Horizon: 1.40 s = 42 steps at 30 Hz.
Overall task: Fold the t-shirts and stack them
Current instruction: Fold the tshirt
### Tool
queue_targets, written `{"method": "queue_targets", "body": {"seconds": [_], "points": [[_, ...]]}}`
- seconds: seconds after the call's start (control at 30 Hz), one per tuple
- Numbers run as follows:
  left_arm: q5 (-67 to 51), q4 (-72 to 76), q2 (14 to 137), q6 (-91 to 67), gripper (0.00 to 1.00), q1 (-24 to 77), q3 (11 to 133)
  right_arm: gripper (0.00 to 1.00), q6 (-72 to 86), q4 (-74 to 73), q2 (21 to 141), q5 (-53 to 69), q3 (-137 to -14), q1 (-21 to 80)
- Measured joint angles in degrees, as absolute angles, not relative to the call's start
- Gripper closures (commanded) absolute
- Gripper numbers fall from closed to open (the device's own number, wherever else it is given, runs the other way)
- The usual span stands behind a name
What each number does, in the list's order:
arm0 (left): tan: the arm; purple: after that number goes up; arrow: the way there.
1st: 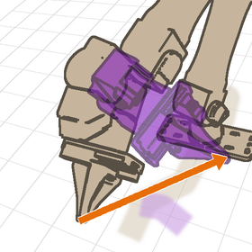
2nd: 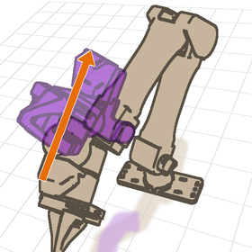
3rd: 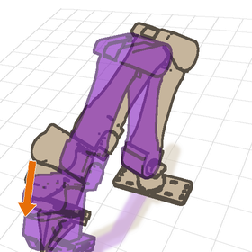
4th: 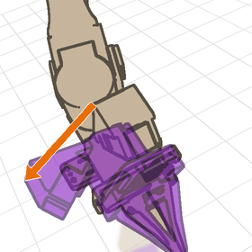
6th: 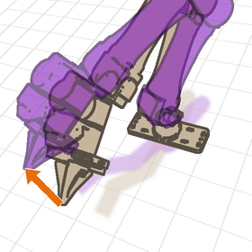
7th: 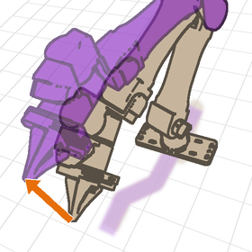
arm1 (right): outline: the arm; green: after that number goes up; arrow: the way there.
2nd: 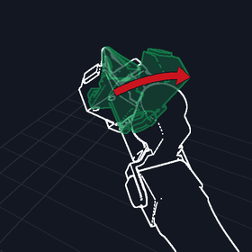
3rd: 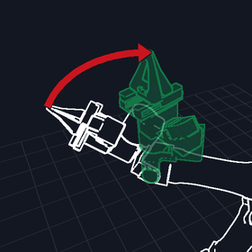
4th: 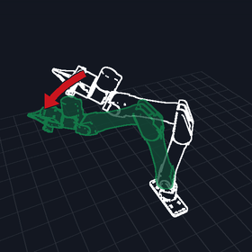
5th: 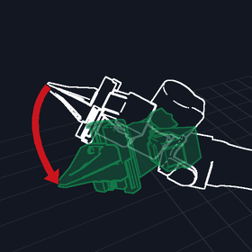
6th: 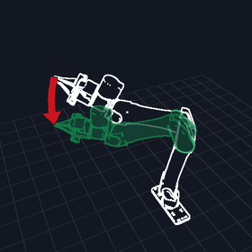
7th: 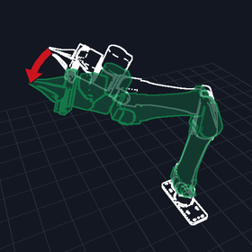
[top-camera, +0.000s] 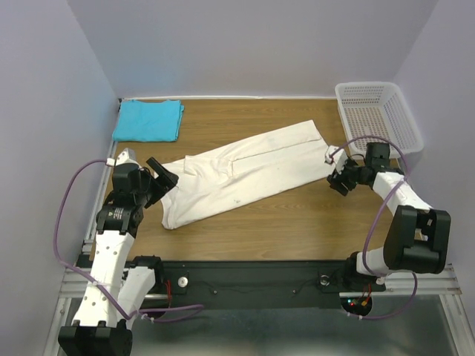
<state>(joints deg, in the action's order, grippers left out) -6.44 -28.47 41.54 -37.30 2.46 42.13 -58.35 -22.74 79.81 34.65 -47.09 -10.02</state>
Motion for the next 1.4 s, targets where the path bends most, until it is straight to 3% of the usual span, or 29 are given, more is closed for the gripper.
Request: {"method": "queue_targets", "body": {"seconds": [0.13,0.27,0.77,0.87,0.9,1.13,1.2,1.4], "points": [[-6.44,-26.83,42.44,-35.92,0.11,2.46,42.13,0.35,-81.97,-30.30,86.06,36.40,-50.72,-10.04],[-6.44,-26.17,42.96,-34.61,0.11,2.46,42.13,0.39,-94.74,-34.76,96.18,36.18,-58.72,-10.07],[-7.97,-24.58,41.91,-33.71,0.11,2.46,39.68,0.48,-105.82,-38.37,104.16,30.59,-66.57,-7.64],[-8.47,-24.60,41.80,-33.76,0.11,2.46,39.68,0.53,-105.60,-38.57,105.75,29.58,-68.71,-7.20],[-8.58,-24.60,41.76,-33.76,0.11,2.46,39.68,0.62,-105.60,-38.50,106.24,29.19,-69.28,-7.07],[-8.60,-24.71,41.17,-33.76,0.11,2.46,39.68,0.95,-107.24,-37.89,106.67,26.50,-68.82,-6.59],[-8.60,-24.73,40.95,-33.76,0.11,2.46,39.68,0.99,-108.55,-36.67,105.75,25.91,-67.18,-6.52],[-8.64,-25.04,40.56,-33.76,0.11,2.46,39.68,0.99,-110.80,-34.00,101.25,23.90,-61.08,-6.28]]}}
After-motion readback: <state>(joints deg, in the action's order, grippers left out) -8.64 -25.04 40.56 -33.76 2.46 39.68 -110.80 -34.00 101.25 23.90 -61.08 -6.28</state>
